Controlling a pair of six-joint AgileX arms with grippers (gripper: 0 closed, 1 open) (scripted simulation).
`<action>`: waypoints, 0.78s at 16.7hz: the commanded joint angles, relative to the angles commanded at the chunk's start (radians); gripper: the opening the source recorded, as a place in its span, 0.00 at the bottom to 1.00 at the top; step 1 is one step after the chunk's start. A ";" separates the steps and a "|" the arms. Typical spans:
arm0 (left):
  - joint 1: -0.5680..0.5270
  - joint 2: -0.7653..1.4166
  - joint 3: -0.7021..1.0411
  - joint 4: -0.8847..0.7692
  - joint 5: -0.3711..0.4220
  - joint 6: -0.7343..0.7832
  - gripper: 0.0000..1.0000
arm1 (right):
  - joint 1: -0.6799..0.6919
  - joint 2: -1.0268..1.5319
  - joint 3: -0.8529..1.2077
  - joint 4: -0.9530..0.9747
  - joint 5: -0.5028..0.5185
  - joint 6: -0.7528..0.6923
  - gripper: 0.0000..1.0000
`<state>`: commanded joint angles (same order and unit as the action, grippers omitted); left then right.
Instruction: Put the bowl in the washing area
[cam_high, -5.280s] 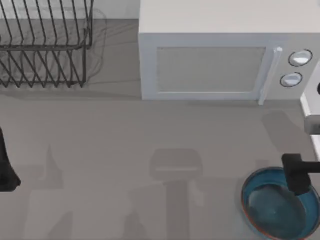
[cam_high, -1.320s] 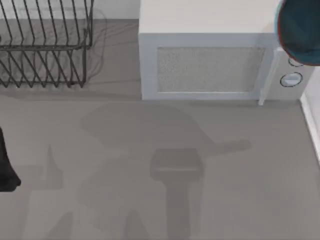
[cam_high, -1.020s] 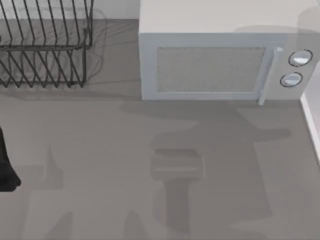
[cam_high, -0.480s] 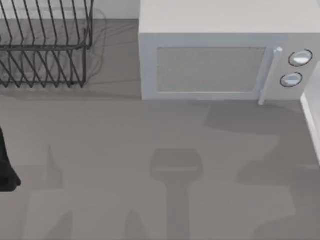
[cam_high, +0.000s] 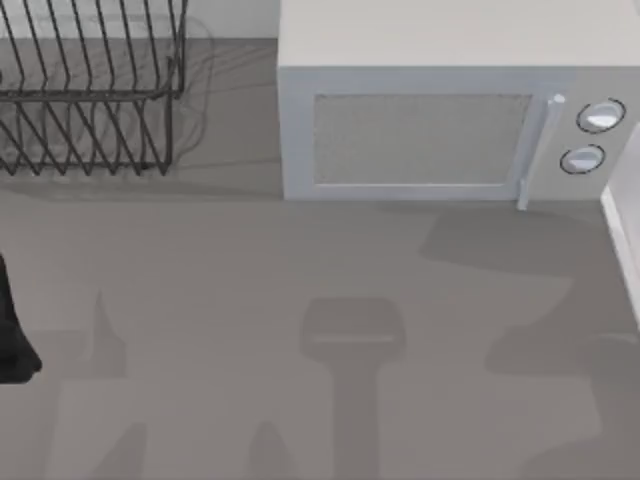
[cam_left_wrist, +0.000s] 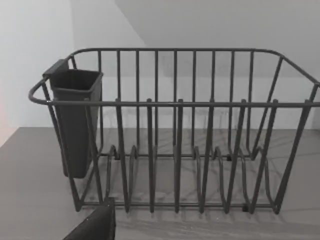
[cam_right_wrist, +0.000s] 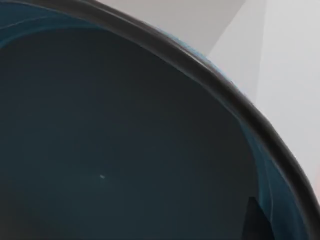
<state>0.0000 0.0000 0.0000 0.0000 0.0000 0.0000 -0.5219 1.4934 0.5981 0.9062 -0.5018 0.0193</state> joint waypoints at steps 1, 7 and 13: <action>0.000 0.000 0.000 0.000 0.000 0.000 1.00 | -0.001 0.012 -0.001 0.012 0.000 0.000 0.00; 0.000 0.000 0.000 0.000 0.000 0.000 1.00 | -0.012 0.283 -0.032 0.305 -0.001 -0.001 0.00; 0.000 0.000 0.000 0.000 0.000 0.000 1.00 | -0.010 0.629 -0.090 0.727 0.005 -0.005 0.00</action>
<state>0.0000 0.0000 0.0000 0.0000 0.0000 0.0000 -0.5316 2.1222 0.5079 1.6337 -0.4964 0.0145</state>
